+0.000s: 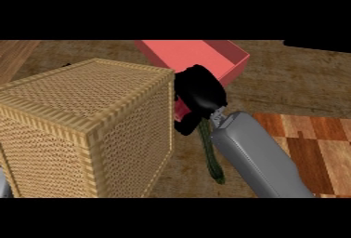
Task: Pick the pear from the cutting board and place it in the cardboard box
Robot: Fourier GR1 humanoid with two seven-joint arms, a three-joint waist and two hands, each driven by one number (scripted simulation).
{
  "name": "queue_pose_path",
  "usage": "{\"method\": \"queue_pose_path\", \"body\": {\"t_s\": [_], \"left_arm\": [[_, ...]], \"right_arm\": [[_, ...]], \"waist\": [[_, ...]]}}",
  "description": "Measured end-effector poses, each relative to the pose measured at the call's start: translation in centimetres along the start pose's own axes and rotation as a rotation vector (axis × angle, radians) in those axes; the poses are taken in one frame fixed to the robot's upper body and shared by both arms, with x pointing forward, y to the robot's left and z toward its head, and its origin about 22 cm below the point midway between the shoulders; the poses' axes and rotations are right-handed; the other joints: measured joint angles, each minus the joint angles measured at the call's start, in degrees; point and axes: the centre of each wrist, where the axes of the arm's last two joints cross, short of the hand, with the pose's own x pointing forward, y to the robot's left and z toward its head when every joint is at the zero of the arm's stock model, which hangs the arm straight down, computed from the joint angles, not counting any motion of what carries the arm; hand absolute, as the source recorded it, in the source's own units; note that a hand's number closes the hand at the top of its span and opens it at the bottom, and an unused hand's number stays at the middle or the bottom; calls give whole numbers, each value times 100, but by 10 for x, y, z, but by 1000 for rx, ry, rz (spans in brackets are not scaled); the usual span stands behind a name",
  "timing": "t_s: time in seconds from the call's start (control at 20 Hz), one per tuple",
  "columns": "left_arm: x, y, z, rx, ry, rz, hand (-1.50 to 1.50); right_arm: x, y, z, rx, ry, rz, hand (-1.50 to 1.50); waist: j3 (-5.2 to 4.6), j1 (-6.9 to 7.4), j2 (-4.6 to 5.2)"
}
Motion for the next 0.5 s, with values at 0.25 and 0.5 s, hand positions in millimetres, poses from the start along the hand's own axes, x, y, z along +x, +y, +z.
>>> {"method": "queue_pose_path", "body": {"t_s": [0.25, 0.5], "left_arm": [[-8, 6, 11, 20, -13, 30, 0], [-7, 6, 11, 16, -27, 36, 0]], "right_arm": [[28, -40, -17, -168, 80, -32, 150], [41, -70, -32, -316, 227, -83, 150]], "waist": [[6, -122, -19], [10, -218, -20]]}}
